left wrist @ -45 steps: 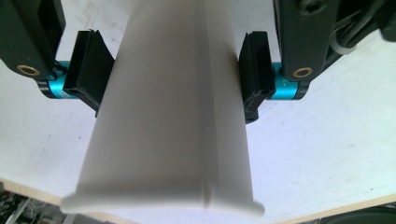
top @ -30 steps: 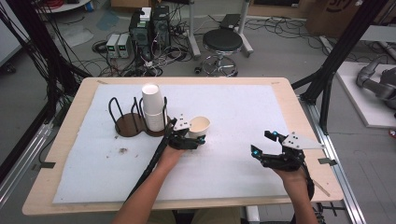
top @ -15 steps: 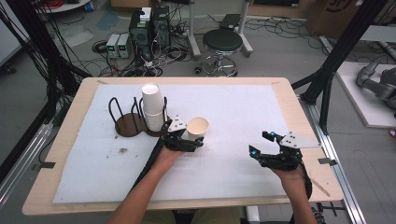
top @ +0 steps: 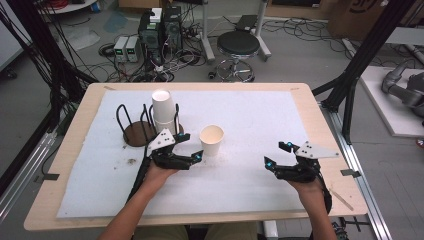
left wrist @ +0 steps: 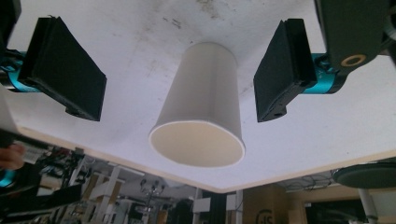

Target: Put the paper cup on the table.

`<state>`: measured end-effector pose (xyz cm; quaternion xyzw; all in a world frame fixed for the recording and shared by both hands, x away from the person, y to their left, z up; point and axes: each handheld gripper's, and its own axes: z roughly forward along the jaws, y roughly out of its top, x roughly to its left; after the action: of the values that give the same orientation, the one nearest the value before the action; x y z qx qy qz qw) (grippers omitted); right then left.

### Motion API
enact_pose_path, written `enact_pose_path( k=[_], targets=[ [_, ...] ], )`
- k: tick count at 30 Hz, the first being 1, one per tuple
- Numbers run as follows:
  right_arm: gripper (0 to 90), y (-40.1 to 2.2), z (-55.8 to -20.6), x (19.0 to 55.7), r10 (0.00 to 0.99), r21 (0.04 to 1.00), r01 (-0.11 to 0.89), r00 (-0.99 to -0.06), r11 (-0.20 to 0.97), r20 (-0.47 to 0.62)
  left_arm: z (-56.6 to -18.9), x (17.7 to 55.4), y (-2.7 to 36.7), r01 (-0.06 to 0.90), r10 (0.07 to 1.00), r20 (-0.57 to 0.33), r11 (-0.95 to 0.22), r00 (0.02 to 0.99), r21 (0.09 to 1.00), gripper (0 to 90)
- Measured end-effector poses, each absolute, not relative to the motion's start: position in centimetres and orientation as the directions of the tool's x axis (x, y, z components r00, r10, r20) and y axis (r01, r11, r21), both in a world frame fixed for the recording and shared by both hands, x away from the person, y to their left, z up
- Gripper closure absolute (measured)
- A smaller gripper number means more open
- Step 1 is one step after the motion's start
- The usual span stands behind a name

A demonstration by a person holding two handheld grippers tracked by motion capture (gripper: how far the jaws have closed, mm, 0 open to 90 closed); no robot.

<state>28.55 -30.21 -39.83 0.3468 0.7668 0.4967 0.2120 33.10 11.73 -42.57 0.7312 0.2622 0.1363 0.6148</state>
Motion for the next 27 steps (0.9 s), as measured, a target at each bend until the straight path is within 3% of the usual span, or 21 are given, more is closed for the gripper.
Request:
enact_pose_path(
  k=[9,27],
  targets=[
    [21.7,-30.2,-39.9,28.7,0.748,0.909,0.32,-0.663,0.267,0.014,-41.0,31.5,15.2,0.166,0.569,-0.107,-0.053,0.816,0.985,17.2],
    [21.7,-30.3,-40.0,28.2,0.769,0.913,0.289,-0.637,0.289,-0.041,-40.8,29.0,23.2,0.117,0.7,-0.092,0.011,0.709,0.993,17.2]
  ],
)
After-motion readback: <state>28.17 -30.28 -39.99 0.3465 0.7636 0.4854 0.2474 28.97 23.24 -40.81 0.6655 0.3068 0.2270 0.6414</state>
